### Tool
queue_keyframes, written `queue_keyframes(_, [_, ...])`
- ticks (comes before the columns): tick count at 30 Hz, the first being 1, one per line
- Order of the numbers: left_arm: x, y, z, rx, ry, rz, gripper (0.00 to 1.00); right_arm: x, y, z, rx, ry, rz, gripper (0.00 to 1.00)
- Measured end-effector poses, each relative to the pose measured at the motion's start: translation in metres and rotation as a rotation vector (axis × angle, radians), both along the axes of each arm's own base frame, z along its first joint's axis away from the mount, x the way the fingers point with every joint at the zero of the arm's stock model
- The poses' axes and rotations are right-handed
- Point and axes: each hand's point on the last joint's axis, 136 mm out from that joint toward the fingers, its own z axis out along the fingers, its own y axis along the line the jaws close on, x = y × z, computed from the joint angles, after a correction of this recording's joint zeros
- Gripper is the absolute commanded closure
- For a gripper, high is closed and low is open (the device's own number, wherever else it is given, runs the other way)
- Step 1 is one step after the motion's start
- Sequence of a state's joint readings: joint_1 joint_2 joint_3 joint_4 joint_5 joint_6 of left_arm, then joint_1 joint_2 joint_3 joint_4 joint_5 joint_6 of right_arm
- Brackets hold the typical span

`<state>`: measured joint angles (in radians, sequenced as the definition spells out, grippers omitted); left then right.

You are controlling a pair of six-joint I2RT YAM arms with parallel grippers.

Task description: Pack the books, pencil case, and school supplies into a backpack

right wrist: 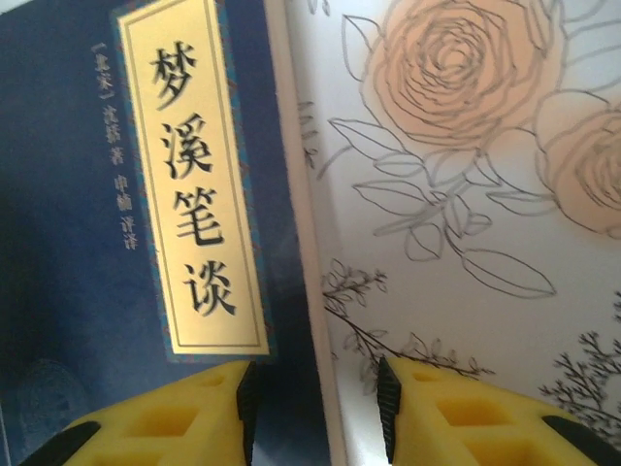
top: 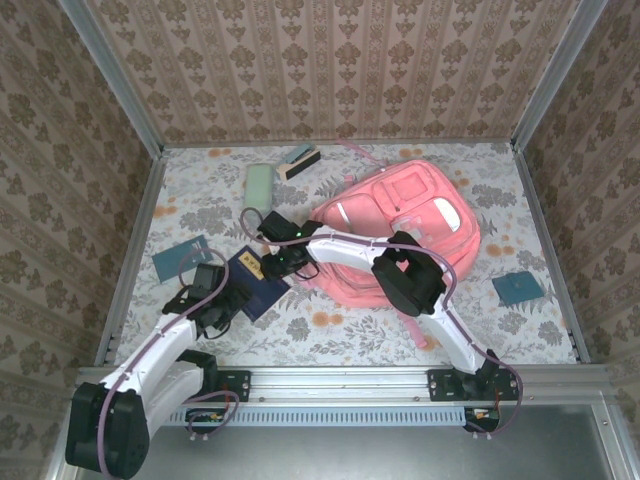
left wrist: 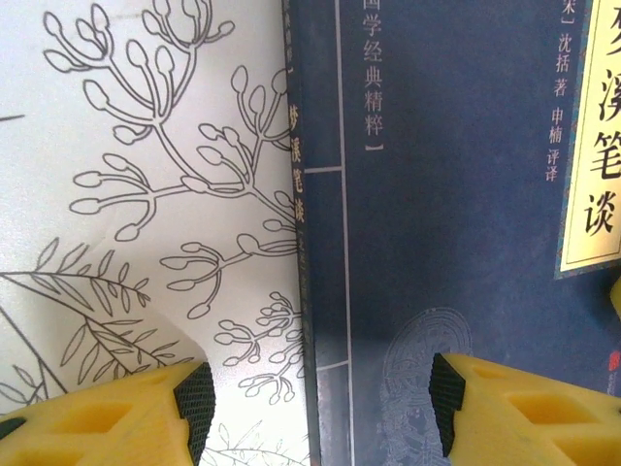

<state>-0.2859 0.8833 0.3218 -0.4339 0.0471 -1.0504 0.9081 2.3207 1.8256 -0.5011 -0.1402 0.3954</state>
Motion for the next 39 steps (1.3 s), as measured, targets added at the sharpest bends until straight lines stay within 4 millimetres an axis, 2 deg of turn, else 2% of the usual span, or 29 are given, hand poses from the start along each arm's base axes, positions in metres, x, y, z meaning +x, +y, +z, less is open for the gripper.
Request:
queue_keyframes(6, [0.001, -0.001, 0.0, 0.001, -0.004, -0.008, 0.37, -0.005, 0.004, -0.001, 0.001, 0.001, 0.016, 0.63])
queue_keyframes(13, [0.002, -0.003, 0.004, -0.015, -0.037, -0.016, 0.39, -0.029, 0.02, 0.0, 0.014, 0.013, 0.071, 0.63])
queue_keyframes(19, [0.001, -0.002, 0.004, -0.015, -0.048, -0.022, 0.47, -0.029, 0.02, 0.0, 0.012, 0.013, 0.068, 0.62])
queue_keyframes(25, [-0.001, -0.003, 0.008, -0.038, -0.097, -0.03, 0.52, -0.028, 0.019, 0.0, 0.012, 0.014, 0.065, 0.62])
queue_keyframes(30, [0.003, -0.007, 0.024, -0.081, -0.208, -0.038, 0.54, -0.024, 0.014, -0.001, 0.013, 0.019, 0.046, 0.62])
queue_keyframes(35, [0.021, -0.023, 0.052, -0.176, -0.351, -0.071, 0.55, -0.022, 0.013, 0.0, 0.027, 0.031, 0.029, 0.62])
queue_keyframes(39, [0.027, -0.033, 0.056, -0.222, -0.369, -0.096, 0.56, -0.025, 0.015, 0.0, 0.039, 0.044, 0.033, 0.62])
